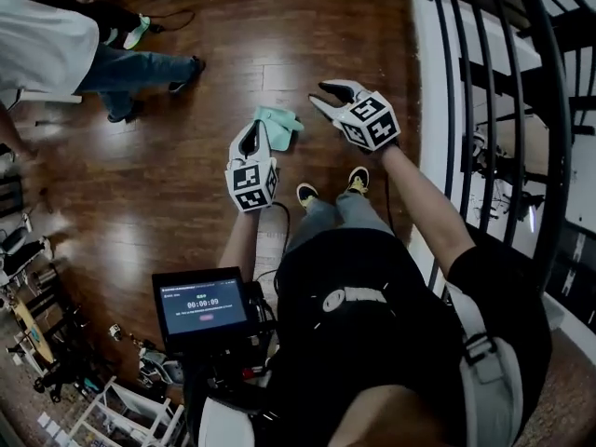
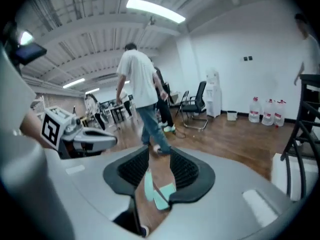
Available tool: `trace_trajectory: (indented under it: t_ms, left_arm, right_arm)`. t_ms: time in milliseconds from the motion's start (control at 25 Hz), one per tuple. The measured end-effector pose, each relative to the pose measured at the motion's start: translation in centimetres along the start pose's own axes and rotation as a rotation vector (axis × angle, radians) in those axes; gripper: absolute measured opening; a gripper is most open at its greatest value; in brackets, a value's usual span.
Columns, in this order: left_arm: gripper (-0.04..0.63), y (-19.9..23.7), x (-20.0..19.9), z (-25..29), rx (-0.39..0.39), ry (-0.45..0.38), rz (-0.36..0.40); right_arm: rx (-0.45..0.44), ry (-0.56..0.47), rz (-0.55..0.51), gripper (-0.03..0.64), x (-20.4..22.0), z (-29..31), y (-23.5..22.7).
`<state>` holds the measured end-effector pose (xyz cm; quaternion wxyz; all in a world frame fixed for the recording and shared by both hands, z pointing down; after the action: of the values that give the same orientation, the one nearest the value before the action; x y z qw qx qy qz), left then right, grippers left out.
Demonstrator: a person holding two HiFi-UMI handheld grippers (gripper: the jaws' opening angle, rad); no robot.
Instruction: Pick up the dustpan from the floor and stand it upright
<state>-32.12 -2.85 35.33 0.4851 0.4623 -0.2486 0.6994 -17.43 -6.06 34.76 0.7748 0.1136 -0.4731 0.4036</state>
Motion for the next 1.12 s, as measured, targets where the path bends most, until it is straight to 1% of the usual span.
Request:
trace_trajectory:
  t_ms: [120,160,240,280,400,520,680,840,960,1120]
  left_arm:
    - [0.020,-1.6,-3.1,0.8,0.009,-0.063,0.034]
    - [0.020,-2.2,-4.2,1.2,0.015,-0.081,0.054]
    - [0.020,-3.4,-6.1,1.8,0.038,-0.113,0.084]
    - [0.020,-3.9,-6.6,1.8,0.052,-0.127,0.091]
    - [0.020,-4.1,-7.6,1.6,0.075,-0.165,0.105]
    - [0.020,-4.0,-7.5,1.5,0.060,-0.169,0.103]
    - [0.020,-4.0,-7.4,1.1,0.045,-0.155,0.060]
    - [0.020,-3.0,-7.9,1.8,0.034,-0.183,0.070]
    - [0.020,-2.3,-7.9,1.8,0.012,-0.191,0.075]
    - [0.020,-2.0,-8.5,1.7,0.004,-0.208,0.061]
  right_arm:
    - [-0.002,-0.202,0.112,0.060,-4.1,-3.2,-1.6]
    - [-0.002,-0.260,0.149,0.004,-4.9,-4.1,-2.3]
    - [0.005,-0.343,0.198,0.003,-5.7,-5.3,-3.1]
    - [0.011,-0.365,0.210,0.003,-5.5,-5.6,-3.1]
    - [0.032,-0.392,0.214,0.004,-5.3,-5.5,-2.6]
    - [0.034,-0.397,0.215,0.004,-5.3,-5.2,-2.4]
    - [0.023,-0.379,0.175,0.005,-5.8,-5.0,-2.2]
    - [0.045,-0.380,0.137,0.005,-6.1,-4.3,-2.0]
    - [0.034,-0.376,0.114,0.005,-6.2,-3.6,-1.5]
    - [0.021,-0.378,0.113,0.005,-6.9,-3.3,-1.3]
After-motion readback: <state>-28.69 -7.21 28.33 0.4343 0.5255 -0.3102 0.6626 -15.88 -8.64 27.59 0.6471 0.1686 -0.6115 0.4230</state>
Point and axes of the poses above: the fingertips, and each gripper's own axes: z forward along the fingers, y to its left, x out of its underside, the point moved 1 cm from there along -z, backward along the fingers, and after that the axes turned 3 degrees about y, right-handed, at the moved point
